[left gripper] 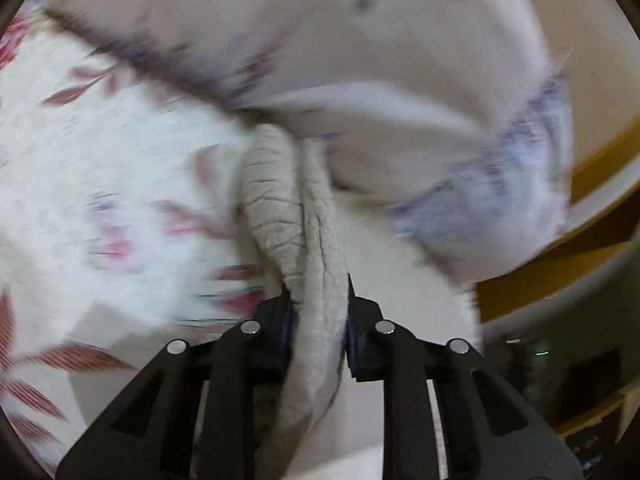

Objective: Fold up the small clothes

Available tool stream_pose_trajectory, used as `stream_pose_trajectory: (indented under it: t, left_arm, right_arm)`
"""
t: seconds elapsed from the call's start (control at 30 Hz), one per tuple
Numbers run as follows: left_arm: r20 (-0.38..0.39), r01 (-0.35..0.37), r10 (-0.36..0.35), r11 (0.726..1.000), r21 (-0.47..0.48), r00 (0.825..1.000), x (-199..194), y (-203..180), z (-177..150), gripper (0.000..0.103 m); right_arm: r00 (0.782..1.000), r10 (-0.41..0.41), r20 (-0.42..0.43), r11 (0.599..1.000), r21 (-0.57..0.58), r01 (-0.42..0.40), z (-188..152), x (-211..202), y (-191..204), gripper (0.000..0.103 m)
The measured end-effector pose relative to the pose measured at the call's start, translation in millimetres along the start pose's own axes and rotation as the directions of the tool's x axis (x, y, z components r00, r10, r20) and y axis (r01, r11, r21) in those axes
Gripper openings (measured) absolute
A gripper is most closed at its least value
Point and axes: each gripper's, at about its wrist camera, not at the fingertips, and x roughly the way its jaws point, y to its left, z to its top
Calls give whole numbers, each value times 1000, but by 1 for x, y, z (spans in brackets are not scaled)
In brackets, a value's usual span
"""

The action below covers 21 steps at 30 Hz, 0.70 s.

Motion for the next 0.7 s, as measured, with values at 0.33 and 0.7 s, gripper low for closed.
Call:
stream_pose_trajectory:
  t: [0.33, 0.7]
  left_arm:
    - [-282, 532, -519, 846, -36, 807, 153, -199, -46, 26]
    - [-127, -67, 108, 954, 292, 986, 116, -152, -38, 92]
  right_arm:
    - [984, -84, 156, 994, -52, 93, 29, -42, -15, 89]
    - [984, -20, -175, 999, 21, 24, 25, 7, -23, 93]
